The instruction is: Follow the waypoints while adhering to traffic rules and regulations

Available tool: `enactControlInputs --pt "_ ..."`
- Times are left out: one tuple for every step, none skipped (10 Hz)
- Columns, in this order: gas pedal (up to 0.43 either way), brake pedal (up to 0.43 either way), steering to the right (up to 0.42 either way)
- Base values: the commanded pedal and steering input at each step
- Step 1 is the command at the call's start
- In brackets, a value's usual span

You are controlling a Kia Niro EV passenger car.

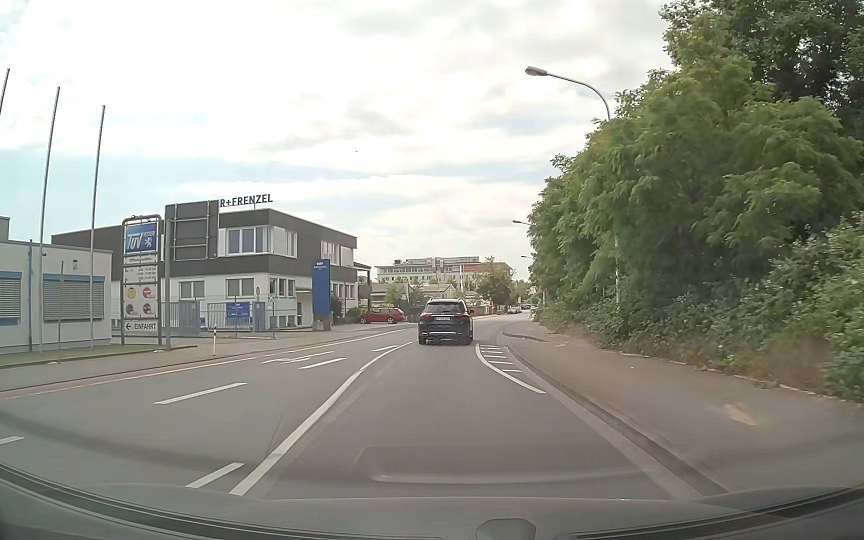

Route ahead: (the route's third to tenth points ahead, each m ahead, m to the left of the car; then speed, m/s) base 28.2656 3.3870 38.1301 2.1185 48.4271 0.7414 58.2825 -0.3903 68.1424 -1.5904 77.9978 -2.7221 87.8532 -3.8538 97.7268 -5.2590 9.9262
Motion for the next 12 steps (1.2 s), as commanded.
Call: enactControlInputs --pt "0.067 0.018 -0.029" --pt "0.067 0.024 -0.028" --pt "0.067 0.018 -0.027" --pt "0.067 0.024 -0.023" --pt "0.067 0.024 -0.018" --pt "0.067 0.024 -0.012" --pt "0.067 0.024 -0.008" --pt "0.067 0.024 -0.003" --pt "0.067 0.024 -0.001" --pt "0.067 0.018 0.001" --pt "0.067 0.024 0.005" --pt "0.067 0.024 0.008"
